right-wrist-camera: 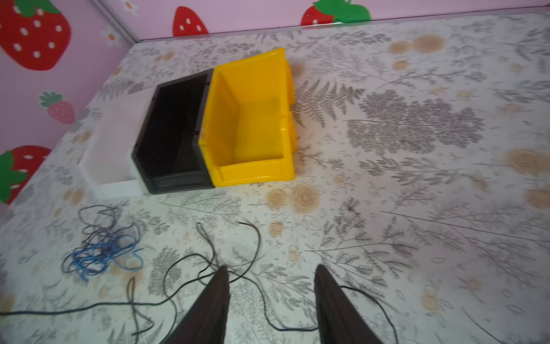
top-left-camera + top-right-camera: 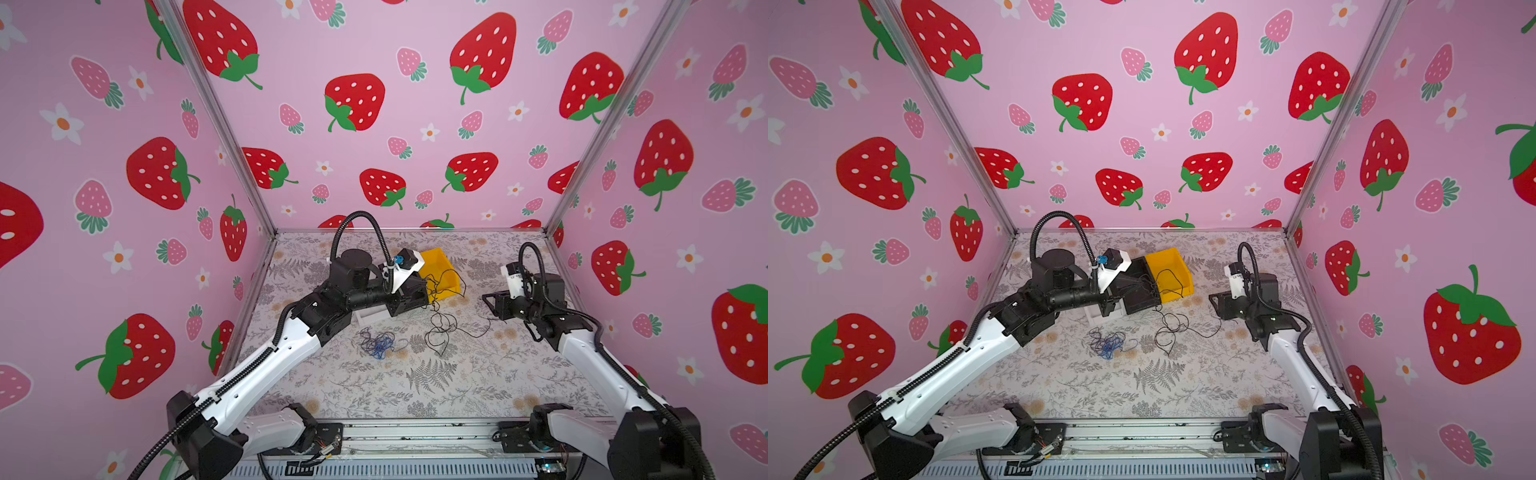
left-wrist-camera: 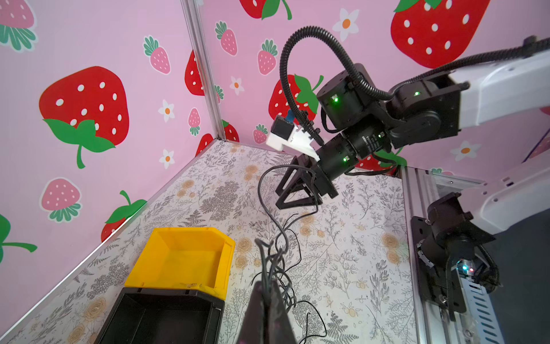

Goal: Untangle the cables
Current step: 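Reach the right gripper to a black cable strand on the table and grasp it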

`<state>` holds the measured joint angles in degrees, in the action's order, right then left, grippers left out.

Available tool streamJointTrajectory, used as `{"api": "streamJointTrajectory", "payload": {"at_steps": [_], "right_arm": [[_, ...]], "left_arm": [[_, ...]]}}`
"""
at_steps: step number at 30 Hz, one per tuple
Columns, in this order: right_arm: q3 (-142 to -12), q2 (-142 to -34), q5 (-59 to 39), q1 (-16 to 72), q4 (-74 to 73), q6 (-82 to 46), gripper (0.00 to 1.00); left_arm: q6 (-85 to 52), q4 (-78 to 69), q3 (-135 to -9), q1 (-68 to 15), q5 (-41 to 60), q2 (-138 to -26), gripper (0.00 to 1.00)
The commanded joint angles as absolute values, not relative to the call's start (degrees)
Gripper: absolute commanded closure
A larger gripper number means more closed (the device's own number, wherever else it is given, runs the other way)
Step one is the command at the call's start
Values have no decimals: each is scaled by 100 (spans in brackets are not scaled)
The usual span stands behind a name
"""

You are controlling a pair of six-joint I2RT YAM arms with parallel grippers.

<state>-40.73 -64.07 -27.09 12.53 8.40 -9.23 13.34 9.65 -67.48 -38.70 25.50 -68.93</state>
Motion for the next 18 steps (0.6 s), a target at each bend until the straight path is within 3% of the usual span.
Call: {"api": "streamJointTrajectory", "payload": {"at_steps": [1,18], "right_arm": [[-4088,-6417,-3738,1549,1065,-1063,50],[-3125,-6617,-4006,2461,466,-2048,49]], "left_arm": [[1464,770,-7088,-3942,2412,-6956,100],[1425,528,-7282,-4259,1973,-7092,100]]}}
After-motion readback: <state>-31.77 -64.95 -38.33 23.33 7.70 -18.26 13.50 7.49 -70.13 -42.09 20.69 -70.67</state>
